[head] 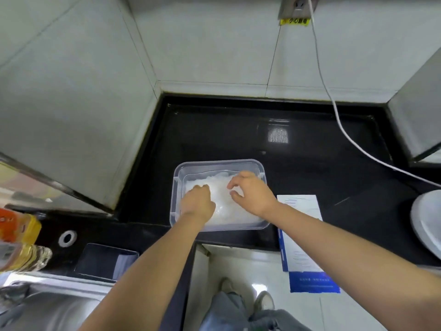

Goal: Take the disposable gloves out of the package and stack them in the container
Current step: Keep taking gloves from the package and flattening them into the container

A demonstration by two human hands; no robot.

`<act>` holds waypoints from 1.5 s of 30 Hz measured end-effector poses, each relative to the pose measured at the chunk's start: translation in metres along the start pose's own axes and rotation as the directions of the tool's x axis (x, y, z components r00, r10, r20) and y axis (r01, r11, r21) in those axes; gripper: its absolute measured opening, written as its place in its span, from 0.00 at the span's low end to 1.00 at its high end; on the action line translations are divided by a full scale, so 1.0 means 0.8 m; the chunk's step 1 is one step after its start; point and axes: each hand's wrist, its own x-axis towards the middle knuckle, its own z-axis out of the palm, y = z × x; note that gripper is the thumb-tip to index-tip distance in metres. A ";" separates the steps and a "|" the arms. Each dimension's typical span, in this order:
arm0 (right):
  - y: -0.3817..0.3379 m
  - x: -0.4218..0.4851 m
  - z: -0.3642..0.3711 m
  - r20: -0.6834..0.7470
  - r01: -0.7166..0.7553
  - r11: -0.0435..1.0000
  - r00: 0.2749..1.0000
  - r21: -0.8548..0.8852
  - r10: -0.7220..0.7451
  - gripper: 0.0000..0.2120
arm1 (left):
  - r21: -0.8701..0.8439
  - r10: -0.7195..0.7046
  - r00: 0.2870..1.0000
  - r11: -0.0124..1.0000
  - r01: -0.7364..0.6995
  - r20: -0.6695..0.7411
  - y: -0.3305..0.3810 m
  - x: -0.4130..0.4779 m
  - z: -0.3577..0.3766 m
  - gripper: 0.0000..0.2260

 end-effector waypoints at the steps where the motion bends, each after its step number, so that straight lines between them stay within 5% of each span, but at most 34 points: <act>1: 0.003 -0.007 -0.010 -0.083 -0.002 0.999 0.997 0.037 0.005 0.08 | -0.041 0.000 0.998 0.999 -0.002 -0.061 0.010 -0.007 -0.005 0.13; 4: 0.026 -0.030 -0.035 -0.214 -0.108 0.986 0.967 0.130 0.135 0.09 | -0.139 0.037 0.980 0.988 -0.065 -0.195 0.048 -0.027 -0.019 0.10; 7: 0.069 -0.069 -0.054 -0.197 -0.291 0.942 0.926 0.165 0.321 0.13 | -0.226 0.151 0.960 0.952 -0.205 -0.234 0.103 -0.050 -0.024 0.07; 13: 0.130 -0.133 -0.051 0.067 -0.566 0.823 0.820 -0.051 0.568 0.12 | -0.336 0.382 0.924 0.869 -0.364 -0.013 0.193 -0.090 0.012 0.04; 16: 0.139 -0.149 -0.033 0.177 -0.552 0.828 0.809 -0.096 0.560 0.12 | -0.294 0.384 0.909 0.898 -0.327 0.163 0.203 -0.100 0.049 0.09; 20: 0.138 -0.151 -0.013 0.147 -0.545 0.836 0.823 -0.068 0.548 0.09 | -0.255 0.308 0.904 0.938 -0.236 0.297 0.193 -0.099 0.083 0.17; 26: 0.149 -0.151 -0.004 0.091 -0.573 0.818 0.819 0.057 0.567 0.11 | -0.213 0.290 0.908 0.949 -0.233 0.301 0.194 -0.091 0.093 0.29; 32: 0.158 -0.157 -0.015 -0.002 -0.533 0.751 0.815 0.390 0.580 0.09 | -0.154 0.288 0.918 0.955 -0.254 0.273 0.201 -0.090 0.097 0.26; 39: 0.155 -0.150 -0.009 0.151 -0.597 0.783 0.802 0.172 0.578 0.18 | -0.108 0.279 0.921 0.960 -0.259 0.273 0.201 -0.088 0.104 0.25; 45: 0.159 -0.145 -0.027 0.079 -0.498 0.705 0.840 0.505 0.536 0.07 | -0.112 0.280 0.922 0.959 -0.259 0.267 0.202 -0.086 0.105 0.26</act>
